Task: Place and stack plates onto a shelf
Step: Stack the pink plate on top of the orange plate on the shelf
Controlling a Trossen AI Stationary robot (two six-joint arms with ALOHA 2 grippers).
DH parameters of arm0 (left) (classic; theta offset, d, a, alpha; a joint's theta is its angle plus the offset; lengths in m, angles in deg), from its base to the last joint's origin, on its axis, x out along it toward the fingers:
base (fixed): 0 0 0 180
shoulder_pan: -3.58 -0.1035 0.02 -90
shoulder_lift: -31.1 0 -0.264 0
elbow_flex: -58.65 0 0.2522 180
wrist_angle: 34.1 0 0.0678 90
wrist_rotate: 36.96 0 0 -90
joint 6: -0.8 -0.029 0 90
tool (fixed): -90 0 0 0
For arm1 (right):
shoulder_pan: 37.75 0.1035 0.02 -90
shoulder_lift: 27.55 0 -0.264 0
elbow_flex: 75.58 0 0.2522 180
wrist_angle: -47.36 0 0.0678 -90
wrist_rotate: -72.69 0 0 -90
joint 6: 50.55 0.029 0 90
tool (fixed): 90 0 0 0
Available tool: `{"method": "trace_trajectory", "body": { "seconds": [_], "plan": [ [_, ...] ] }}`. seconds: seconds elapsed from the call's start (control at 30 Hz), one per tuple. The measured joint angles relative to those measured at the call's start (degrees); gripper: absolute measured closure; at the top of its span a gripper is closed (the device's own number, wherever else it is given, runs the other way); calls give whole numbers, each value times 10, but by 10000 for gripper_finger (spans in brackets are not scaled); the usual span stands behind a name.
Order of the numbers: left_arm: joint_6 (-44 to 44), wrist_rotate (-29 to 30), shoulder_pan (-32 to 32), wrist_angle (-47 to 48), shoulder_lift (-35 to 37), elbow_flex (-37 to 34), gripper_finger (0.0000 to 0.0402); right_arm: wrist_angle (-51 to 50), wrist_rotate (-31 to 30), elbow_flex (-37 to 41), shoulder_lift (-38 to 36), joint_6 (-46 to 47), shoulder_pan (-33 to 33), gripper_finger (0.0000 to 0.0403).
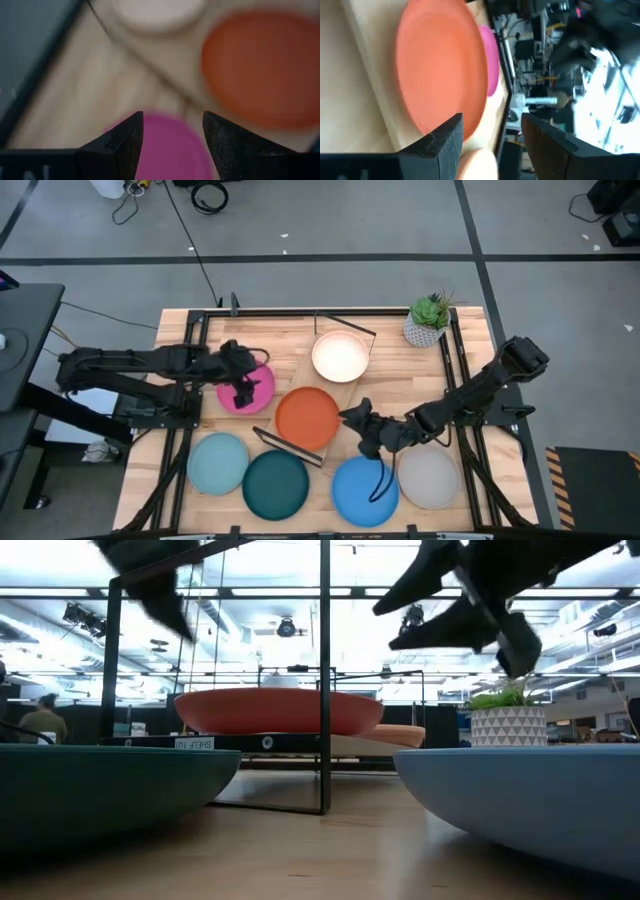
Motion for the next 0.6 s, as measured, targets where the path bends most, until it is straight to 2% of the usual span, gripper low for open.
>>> {"method": "trace_trajectory", "body": {
  "seconds": [0.13,0.23,0.33,0.47,0.6],
  "plan": [
    [0,-65,6,96,-40,-1,189,-51,-17,0,-28,80,9,197],
    [1,-73,30,118,-55,-15,189,-83,-58,0,-46,100,18,197],
    [3,-73,53,102,-58,-44,189,-95,-83,0,-66,114,32,197],
    [16,-72,74,69,-52,-89,189,-95,-77,0,-88,131,49,197],
    [12,-71,96,63,-54,-91,189,-95,-78,0,-96,132,62,197]
  ]
}}
